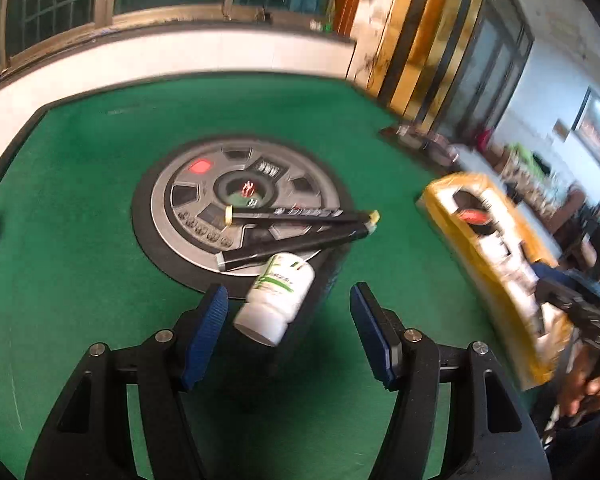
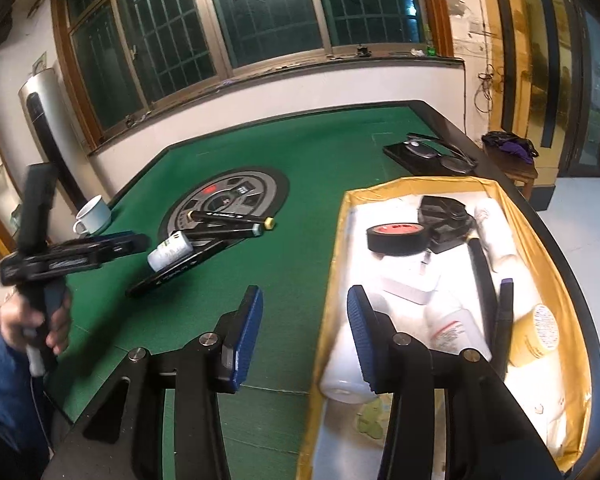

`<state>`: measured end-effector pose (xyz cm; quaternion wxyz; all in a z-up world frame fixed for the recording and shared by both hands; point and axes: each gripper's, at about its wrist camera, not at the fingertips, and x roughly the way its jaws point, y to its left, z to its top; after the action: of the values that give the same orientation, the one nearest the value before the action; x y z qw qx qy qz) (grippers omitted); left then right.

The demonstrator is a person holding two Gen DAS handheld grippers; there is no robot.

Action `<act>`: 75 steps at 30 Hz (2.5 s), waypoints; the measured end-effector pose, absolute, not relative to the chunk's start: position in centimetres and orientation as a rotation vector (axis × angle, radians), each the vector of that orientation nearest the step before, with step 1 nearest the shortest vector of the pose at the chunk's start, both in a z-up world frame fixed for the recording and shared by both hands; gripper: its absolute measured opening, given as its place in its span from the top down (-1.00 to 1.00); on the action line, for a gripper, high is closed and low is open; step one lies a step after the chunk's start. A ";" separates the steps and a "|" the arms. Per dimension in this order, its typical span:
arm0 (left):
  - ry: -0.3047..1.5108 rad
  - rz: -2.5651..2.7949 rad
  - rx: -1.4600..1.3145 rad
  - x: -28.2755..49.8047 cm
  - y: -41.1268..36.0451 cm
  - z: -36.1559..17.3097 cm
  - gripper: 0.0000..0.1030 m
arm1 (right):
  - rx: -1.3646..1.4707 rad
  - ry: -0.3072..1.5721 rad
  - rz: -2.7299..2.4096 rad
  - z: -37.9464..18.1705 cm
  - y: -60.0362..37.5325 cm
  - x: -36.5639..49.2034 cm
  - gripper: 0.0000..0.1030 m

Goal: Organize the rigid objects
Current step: 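Grasp the green-labelled white bottle with the left gripper while the right gripper returns to the table, then grasp another black marker with the right gripper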

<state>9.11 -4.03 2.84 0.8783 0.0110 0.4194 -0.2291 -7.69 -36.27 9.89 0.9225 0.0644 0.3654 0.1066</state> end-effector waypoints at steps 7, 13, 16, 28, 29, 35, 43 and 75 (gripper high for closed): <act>0.915 -0.479 0.110 11.3 -6.1 0.4 0.23 | 0.131 0.782 0.245 8.8 -35.1 -6.8 0.24; 0.918 -0.464 0.047 11.3 -5.6 0.2 0.30 | 0.162 0.825 0.287 8.4 -33.8 -5.8 0.24; 0.937 -0.428 0.018 10.0 -3.6 0.1 0.30 | 0.154 0.871 0.327 8.0 -31.9 -4.9 0.24; 0.918 -0.358 -0.071 8.9 1.4 -0.2 0.29 | 0.056 1.064 0.531 6.1 -20.0 4.9 0.24; 0.919 -0.360 -0.080 8.9 1.5 -0.2 0.30 | 0.052 1.081 0.551 5.7 -19.4 5.6 0.24; 0.926 -0.370 -0.102 9.2 1.8 -0.3 0.30 | -0.041 1.160 0.459 4.1 -18.9 8.3 0.24; 0.924 -0.369 -0.104 9.2 1.8 -0.3 0.29 | -0.085 1.270 0.512 3.9 -21.1 3.7 0.06; 0.930 -0.352 -0.075 9.0 1.4 -0.8 0.40 | -0.303 1.137 0.600 4.9 -20.7 -6.3 0.75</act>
<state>9.03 1.38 -0.81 0.8783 -0.0360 0.4459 -0.1690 -6.30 -20.74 4.91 0.7895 -0.1408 0.5282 0.2789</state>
